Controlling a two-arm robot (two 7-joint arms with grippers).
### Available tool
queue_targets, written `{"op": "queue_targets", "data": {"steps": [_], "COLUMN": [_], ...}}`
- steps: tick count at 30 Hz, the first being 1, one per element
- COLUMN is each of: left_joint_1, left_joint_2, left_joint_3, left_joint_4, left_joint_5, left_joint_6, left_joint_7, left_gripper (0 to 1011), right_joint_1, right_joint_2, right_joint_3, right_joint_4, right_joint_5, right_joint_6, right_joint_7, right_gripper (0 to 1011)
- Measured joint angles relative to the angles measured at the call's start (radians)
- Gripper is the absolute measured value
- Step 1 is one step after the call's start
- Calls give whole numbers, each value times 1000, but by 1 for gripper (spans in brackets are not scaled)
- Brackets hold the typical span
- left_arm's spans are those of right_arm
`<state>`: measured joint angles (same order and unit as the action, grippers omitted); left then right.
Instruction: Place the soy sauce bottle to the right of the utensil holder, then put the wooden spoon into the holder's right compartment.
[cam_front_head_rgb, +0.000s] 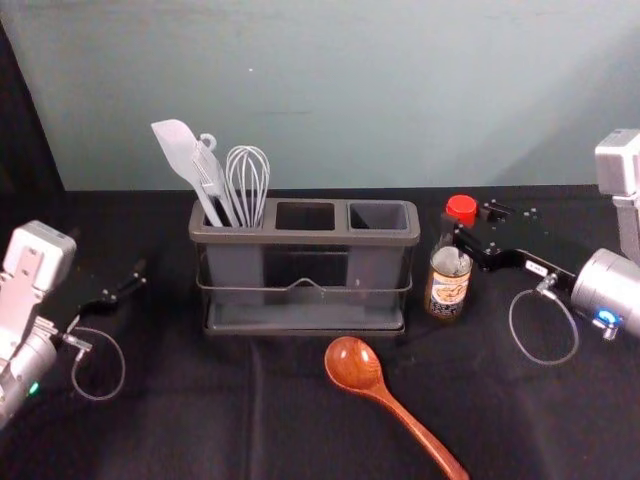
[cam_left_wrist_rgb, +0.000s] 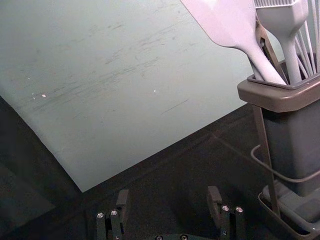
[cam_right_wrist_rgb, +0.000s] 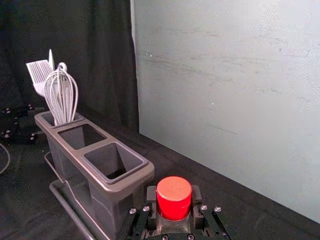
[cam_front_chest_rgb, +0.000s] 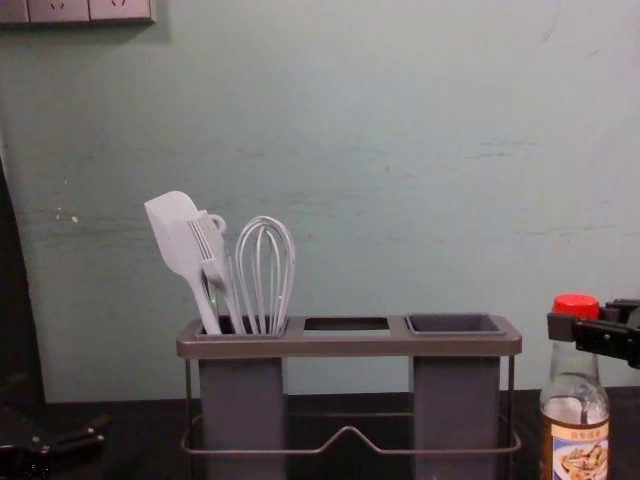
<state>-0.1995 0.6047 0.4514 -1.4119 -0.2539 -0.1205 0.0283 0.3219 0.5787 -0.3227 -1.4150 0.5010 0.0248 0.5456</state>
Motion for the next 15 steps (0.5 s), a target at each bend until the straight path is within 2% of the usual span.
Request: {"op": "queue_targets", "data": {"steps": [15], "left_joint_1": [0], "left_joint_2": [0], "left_joint_3": [0], "left_joint_4": [0], "left_joint_5": [0], "left_joint_6": [0], "left_joint_7": [0], "left_gripper": [1011], "right_joint_1": [3], "right_joint_2": [-10], "right_joint_3": [-1], "right_joint_4": [3], "right_joint_5": [-1], "right_joint_6": [-4], "right_joint_7": [-1], "right_gripper": [387]}}
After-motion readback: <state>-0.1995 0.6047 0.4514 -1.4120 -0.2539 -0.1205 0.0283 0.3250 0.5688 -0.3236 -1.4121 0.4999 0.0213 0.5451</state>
